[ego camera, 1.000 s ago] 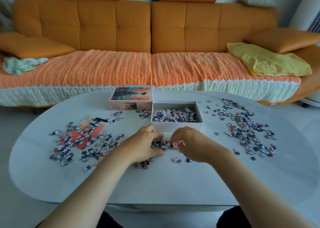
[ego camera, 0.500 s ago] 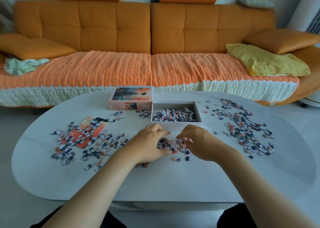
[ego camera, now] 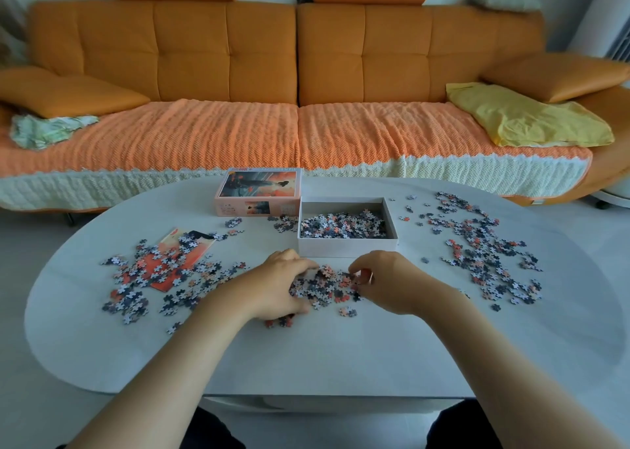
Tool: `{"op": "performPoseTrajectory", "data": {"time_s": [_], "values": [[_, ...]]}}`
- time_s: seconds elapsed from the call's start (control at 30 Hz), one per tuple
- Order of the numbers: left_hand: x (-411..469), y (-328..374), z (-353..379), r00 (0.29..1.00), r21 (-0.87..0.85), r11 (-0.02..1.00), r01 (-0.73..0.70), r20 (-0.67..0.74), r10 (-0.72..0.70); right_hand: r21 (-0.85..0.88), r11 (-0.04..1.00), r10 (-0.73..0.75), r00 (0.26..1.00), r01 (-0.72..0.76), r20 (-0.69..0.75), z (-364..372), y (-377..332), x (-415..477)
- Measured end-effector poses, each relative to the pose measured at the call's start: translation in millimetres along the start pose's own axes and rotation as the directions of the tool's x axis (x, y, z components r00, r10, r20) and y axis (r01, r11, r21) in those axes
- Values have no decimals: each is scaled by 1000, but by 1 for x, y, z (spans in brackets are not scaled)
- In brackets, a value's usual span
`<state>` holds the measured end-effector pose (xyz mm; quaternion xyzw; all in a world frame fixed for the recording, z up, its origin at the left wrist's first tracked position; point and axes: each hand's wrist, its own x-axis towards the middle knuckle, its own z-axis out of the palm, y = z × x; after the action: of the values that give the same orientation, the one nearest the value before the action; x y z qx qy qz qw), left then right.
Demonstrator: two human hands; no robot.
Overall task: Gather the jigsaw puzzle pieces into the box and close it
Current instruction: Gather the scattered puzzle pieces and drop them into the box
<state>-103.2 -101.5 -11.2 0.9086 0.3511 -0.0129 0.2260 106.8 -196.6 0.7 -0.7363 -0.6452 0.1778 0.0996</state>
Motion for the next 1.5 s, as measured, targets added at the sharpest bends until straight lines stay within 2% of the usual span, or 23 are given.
{"op": "performPoseTrajectory", "data": {"time_s": [0.1,0.2,0.37,0.6,0.87,1.0,1.13,1.23,1.37,1.5], "values": [[5,6,3,1000,19,1000,1,-12,-1,15,1000,13,998,-14,69,-6,-1,-3],[12,15,11,998,70,997,-45,-38,48,-54,997,64,987,-57,146,-5,-9,-5],[20,20,13,993,10,996,-88,-82,88,-7,999,46,998,-45,50,0,-18,2],[18,21,6,993,-101,993,-69,-106,59,250,961,122,992,-120,6,2,-20,5],[17,27,4,988,-176,984,-37,-156,9,214,971,100,994,-107,42,1,-21,10],[20,28,3,986,-173,984,-39,-167,9,239,963,126,992,-128,22,0,-22,12],[23,27,1,981,-251,967,-41,-195,-9,283,951,127,992,-122,0,-4,-22,13],[25,27,-6,973,-323,944,-59,-232,-18,281,957,91,994,-71,-60,-14,-22,15],[39,29,-25,928,-415,897,-154,-373,-13,332,943,50,976,24,-212,-34,-20,24],[64,30,-40,871,-427,876,-224,-491,-17,363,926,72,894,106,-443,-41,-14,46]]}}
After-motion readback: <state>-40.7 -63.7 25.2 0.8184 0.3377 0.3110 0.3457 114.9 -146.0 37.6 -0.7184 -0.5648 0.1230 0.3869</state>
